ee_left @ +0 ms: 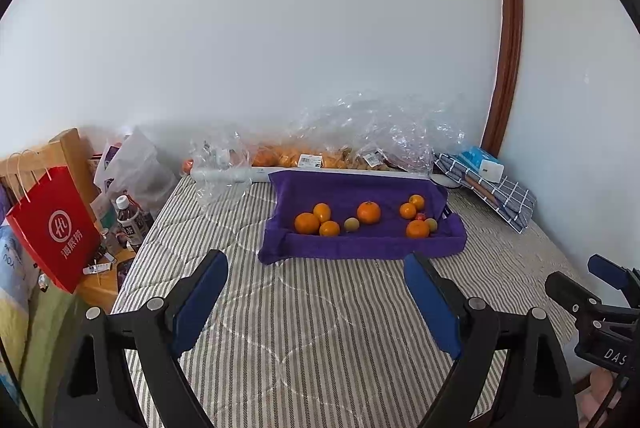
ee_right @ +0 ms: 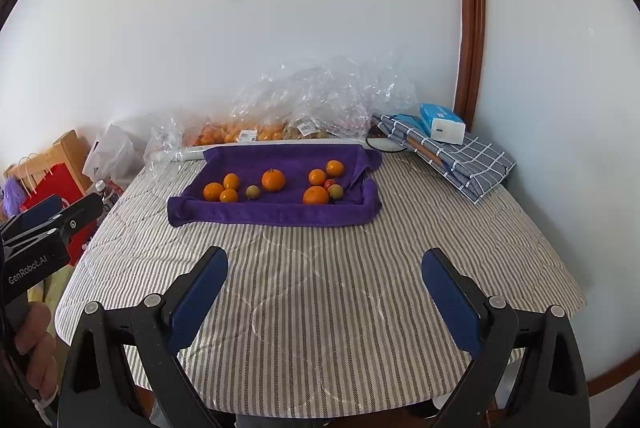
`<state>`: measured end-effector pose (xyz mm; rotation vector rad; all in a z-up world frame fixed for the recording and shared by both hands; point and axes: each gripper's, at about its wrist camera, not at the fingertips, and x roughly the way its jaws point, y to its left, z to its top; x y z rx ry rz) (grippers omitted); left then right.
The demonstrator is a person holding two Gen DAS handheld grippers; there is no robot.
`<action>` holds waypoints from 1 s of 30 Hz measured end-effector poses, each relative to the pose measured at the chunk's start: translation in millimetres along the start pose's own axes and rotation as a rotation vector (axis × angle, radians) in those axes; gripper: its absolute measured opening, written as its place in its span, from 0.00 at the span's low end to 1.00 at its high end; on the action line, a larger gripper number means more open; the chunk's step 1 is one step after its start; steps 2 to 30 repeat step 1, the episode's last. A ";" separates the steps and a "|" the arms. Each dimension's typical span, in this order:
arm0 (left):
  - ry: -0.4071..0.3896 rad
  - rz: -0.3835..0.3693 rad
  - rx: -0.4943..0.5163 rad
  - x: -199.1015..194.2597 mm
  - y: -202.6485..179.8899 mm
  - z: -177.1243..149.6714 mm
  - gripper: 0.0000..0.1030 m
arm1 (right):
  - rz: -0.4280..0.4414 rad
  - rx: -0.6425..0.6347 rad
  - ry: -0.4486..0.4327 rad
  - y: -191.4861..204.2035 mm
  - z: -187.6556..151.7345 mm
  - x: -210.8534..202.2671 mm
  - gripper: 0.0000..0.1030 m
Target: Organize fruits
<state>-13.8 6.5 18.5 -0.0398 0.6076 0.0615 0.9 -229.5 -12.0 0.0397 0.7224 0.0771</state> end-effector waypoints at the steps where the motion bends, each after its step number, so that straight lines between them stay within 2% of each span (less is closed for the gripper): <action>1: -0.001 0.003 0.002 0.7 -0.5 0.2 0.87 | 0.000 -0.001 0.001 0.5 0.0 0.8 0.94; 30: -0.001 0.003 0.002 0.7 -0.5 0.2 0.87 | 0.000 -0.001 0.001 0.5 0.0 0.8 0.94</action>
